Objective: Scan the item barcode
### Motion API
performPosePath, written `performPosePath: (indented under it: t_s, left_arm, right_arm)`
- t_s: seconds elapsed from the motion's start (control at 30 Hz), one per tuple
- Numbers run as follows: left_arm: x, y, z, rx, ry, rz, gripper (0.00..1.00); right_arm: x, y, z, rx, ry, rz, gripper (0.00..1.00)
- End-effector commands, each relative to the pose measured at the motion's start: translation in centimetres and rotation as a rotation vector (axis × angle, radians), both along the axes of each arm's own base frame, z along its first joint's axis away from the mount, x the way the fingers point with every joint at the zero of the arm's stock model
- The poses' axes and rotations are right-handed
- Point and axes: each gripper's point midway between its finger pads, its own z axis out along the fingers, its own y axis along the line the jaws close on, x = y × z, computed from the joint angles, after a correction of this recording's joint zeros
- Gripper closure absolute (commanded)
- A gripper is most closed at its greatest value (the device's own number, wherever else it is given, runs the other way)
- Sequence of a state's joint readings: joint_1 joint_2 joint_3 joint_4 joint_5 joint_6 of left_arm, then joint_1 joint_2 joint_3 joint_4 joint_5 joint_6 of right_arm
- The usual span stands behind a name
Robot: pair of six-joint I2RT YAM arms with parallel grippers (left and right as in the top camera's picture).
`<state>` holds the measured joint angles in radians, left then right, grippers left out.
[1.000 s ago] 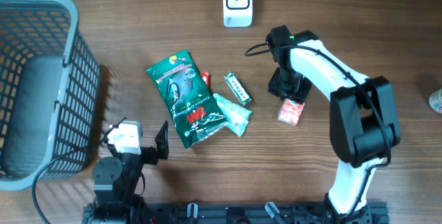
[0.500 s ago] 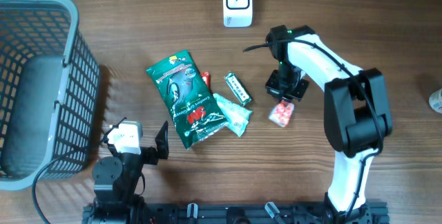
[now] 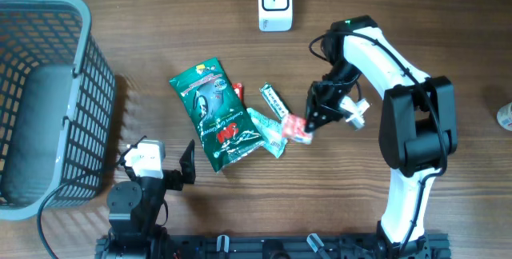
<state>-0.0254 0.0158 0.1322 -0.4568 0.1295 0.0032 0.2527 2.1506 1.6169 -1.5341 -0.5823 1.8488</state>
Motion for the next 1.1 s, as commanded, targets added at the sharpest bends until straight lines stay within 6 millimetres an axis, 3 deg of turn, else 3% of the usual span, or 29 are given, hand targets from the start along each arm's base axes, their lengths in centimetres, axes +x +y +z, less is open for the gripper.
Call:
performPosePath:
  t_s: [0.0, 0.13, 0.23, 0.27, 0.37, 0.5, 0.6, 0.67, 0.83, 1.07]
  left_arm:
    - [-0.1, -0.3, 0.0, 0.009, -0.002, -0.021, 0.0]
    - [-0.1, -0.3, 0.0, 0.009, -0.002, -0.021, 0.0]
    - [-0.1, -0.3, 0.0, 0.009, -0.002, -0.021, 0.0]
    - [-0.1, -0.3, 0.0, 0.009, -0.002, -0.021, 0.0]
    - [-0.1, -0.3, 0.0, 0.009, -0.002, -0.021, 0.0]
    - [-0.1, -0.3, 0.0, 0.009, -0.002, -0.021, 0.0]
    - [-0.1, -0.3, 0.0, 0.009, -0.002, -0.021, 0.0]
    - [-0.1, -0.3, 0.0, 0.009, -0.002, -0.021, 0.0]
    - [-0.1, -0.3, 0.0, 0.009, -0.002, -0.021, 0.0]
    - [-0.1, -0.3, 0.0, 0.009, -0.002, -0.021, 0.0]
  right_arm:
    - [1.4, 2.6, 0.7, 0.033, 0.087, -0.218, 0.95]
    - [2.6, 2.5, 0.4, 0.063, 0.047, -0.237, 0.95]
    - [3.0, 1.2, -0.2, 0.061, -0.026, -0.169, 0.92]
    - [2.4, -0.2, -0.7, 0.075, -0.106, 0.004, 0.93]
    - [-0.5, -1.4, 0.5, -0.02, 0.056, -0.012, 0.95]
    - [-0.3, -0.1, 1.4, 0.115, 0.042, -0.009, 0.96]
    - [0.7, 3.0, 3.9, 0.417, -0.04, -0.015, 0.95]
    - [1.2, 3.5, 4.6, 0.477, -0.05, -0.046, 0.95]
    - [1.9, 2.1, 4.0, 0.446, -0.012, -0.12, 0.95]
    - [0.6, 0.6, 1.4, 0.375, 0.201, -0.287, 0.95]
